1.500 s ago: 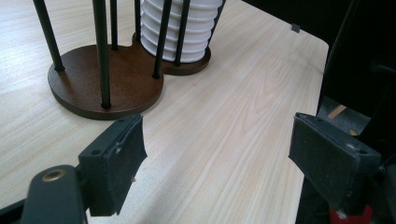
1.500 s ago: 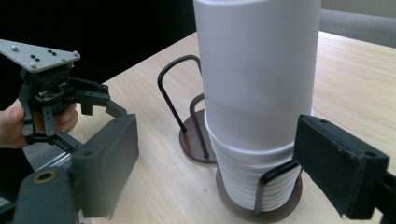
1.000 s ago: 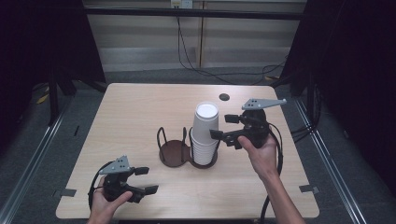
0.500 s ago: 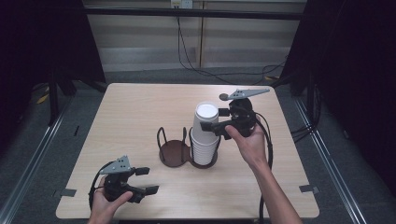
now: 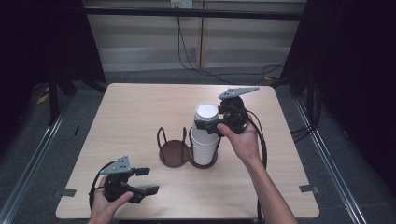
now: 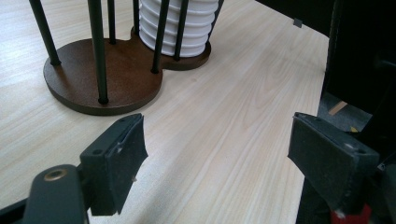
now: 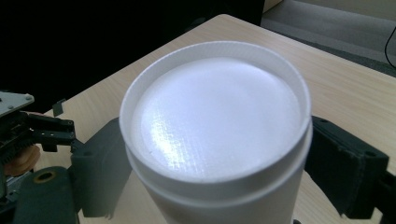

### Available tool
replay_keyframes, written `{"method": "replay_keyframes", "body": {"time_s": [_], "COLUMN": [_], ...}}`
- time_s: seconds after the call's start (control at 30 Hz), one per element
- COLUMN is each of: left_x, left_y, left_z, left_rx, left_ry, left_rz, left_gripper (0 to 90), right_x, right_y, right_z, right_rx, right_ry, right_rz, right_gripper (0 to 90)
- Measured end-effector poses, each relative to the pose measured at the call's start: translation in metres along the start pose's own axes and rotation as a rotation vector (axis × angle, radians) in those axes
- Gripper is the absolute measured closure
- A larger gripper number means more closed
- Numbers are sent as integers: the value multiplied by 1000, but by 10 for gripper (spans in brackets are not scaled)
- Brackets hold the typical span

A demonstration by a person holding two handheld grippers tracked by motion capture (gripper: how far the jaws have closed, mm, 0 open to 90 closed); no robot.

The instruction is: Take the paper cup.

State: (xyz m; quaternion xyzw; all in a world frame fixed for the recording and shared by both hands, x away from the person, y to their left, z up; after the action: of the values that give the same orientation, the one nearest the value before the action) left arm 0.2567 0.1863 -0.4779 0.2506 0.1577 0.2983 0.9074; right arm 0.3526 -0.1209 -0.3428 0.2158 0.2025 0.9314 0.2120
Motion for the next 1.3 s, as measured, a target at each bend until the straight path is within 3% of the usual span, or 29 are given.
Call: {"method": "replay_keyframes", "body": {"time_s": [0.23,0.53,0.8,1.3], "left_x": [0,-2,-2,-1], "left_y": [-1,-1,-1,-2], "left_z": [-1,0,0,-1], "left_rx": [10,5,7,15], "left_ry": [1,-2,-2,0], "left_rz": [0,-12,-12,-17], "left_gripper": [187,187,187,187], "right_x": [-2,2,3,7], "right_y": [-3,-3,-3,4], "right_z": [-1,0,2,7], "right_rx": [2,17,28,4], "right_ry": [-7,51,60,68], "right_rz": [-7,-30,-46,-36], "right_gripper": [175,206,216,218]}}
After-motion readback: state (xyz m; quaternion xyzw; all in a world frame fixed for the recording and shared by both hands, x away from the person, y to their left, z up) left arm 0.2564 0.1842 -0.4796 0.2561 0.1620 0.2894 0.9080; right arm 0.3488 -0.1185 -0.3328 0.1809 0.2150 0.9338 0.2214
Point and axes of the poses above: each handheld gripper's, and its own axes: y roughly backward along the jaws, z roughly out of its top, x roughly to its left, the point moved 3 cm from there along -y, roughly forward along the jaws, and after that the axes turned 15 degrees about z, right-handed, at the moved point
